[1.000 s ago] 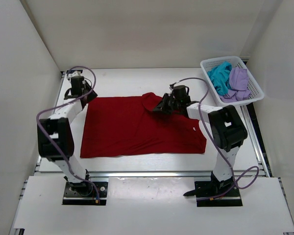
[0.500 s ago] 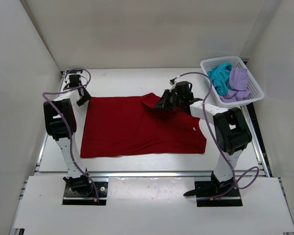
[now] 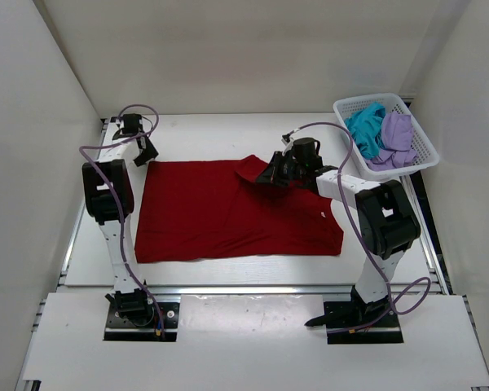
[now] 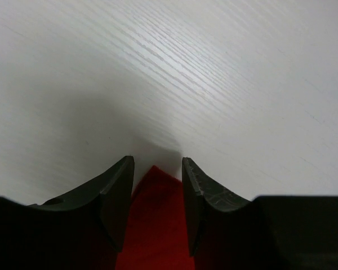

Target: Fold and stack the t-shirts

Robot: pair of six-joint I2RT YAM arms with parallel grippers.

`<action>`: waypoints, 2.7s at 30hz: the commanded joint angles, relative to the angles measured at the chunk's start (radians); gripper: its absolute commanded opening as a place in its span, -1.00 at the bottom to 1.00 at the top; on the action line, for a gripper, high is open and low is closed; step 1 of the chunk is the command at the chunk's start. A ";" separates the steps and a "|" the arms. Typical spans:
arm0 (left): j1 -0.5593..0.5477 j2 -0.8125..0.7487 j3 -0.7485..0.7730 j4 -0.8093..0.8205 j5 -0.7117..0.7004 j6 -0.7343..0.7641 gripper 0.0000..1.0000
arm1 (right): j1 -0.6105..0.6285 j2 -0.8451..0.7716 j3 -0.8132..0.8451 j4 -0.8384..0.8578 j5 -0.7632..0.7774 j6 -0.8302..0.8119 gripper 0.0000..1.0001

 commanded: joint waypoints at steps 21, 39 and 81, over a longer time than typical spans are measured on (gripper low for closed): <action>-0.017 0.015 0.085 -0.117 0.006 0.031 -0.22 | -0.069 -0.108 -0.044 0.081 -0.030 -0.002 -1.00; -0.035 -0.015 0.105 -0.130 0.001 0.051 -0.97 | -0.147 -0.085 0.031 0.056 -0.048 0.006 -1.00; 0.009 -0.917 -0.830 0.171 -0.031 -0.049 -1.00 | -0.375 -1.013 -0.656 -0.237 -0.018 -0.008 -1.00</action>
